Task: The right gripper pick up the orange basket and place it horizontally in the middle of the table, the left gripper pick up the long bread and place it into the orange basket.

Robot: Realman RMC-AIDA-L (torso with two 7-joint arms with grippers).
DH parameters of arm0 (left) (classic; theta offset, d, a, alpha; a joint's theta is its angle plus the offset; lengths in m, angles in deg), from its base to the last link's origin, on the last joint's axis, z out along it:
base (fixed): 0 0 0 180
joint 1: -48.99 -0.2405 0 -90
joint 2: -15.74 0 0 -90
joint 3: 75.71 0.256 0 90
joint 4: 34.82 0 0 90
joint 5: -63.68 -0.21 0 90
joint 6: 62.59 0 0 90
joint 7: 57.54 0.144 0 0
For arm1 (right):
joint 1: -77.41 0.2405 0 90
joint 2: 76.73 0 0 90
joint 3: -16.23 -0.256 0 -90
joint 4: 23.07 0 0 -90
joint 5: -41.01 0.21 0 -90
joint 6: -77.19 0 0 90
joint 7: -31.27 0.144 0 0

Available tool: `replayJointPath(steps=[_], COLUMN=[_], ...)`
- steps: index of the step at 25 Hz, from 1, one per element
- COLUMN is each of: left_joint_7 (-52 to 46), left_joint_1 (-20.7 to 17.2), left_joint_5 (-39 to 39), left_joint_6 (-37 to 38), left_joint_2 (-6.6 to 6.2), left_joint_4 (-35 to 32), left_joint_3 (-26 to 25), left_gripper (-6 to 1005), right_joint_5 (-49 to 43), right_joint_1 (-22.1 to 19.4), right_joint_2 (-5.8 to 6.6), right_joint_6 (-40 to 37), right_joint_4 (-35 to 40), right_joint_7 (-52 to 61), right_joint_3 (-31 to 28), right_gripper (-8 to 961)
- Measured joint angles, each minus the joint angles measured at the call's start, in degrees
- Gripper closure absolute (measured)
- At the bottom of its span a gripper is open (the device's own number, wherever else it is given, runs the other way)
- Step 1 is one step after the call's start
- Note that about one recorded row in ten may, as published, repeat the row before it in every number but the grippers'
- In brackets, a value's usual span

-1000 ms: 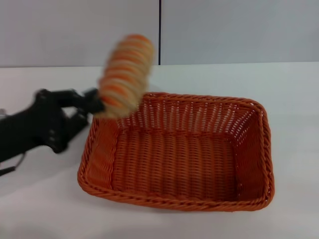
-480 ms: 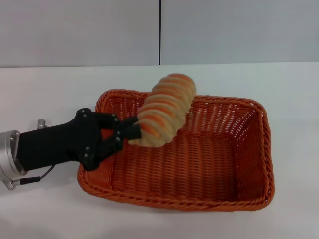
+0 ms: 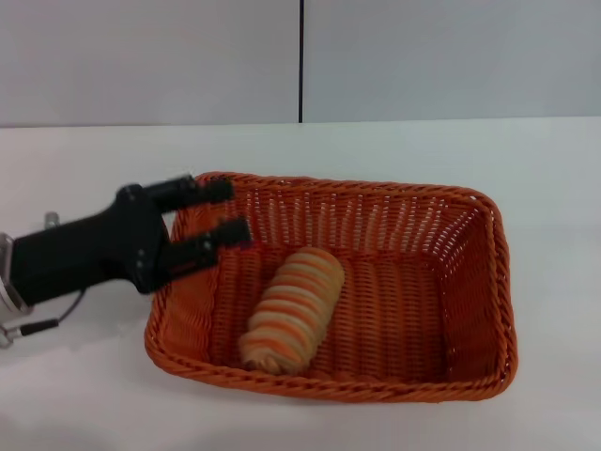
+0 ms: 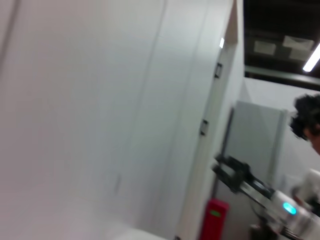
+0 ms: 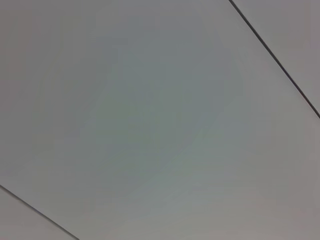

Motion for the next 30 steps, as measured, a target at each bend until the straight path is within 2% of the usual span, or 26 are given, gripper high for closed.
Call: replayJointPath(steps=[2,5,7,11,14,17,19,30], left_joint_7=[0.39,2.74,4.91,13.18,26.06,36.88,40.43,42.21], left_joint_1=[0.16,0.19,0.19,-1.05,-2.58,-3.84,-4.55,-5.71], left_joint_5=[0.05,0.65,2.06,9.13,14.89,16.97,17.15,17.35], left_joint_6=[-0.03,0.15,0.47,0.41,1.02,1.55,1.62,1.84], left_joint_2=[0.14,0.53,0.61,0.78,1.08,1.14,1.15,1.1], left_joint_4=[0.0,1.04,2.85,10.16,19.33,26.53,28.37,28.87], left_joint_3=[-3.13,-10.72,-15.04,-23.46,-30.66,-36.26,-38.01,-39.14], left_gripper=[516,383,339,252,186,142,142,143], right_joint_5=[0.0,0.01,0.01,0.05,0.12,0.15,0.16,-0.1], right_joint_1=[-0.01,-0.05,-0.17,-0.8,-1.32,-1.63,-1.7,-1.54], right_joint_2=[-0.01,-0.02,-0.03,-0.34,-0.63,-0.73,-0.74,-0.93], right_joint_6=[0.0,-0.04,-0.1,-0.12,-0.51,-0.67,-0.73,-1.11], right_joint_4=[0.59,1.14,1.18,1.27,1.29,1.39,1.66,2.82], right_joint_7=[0.0,-0.12,-0.25,-0.34,-0.47,-0.53,-0.54,-1.1], right_joint_3=[0.0,0.0,0.01,0.0,0.01,0.0,0.0,0.07], right_gripper=[475,475,475,474,473,472,473,475])
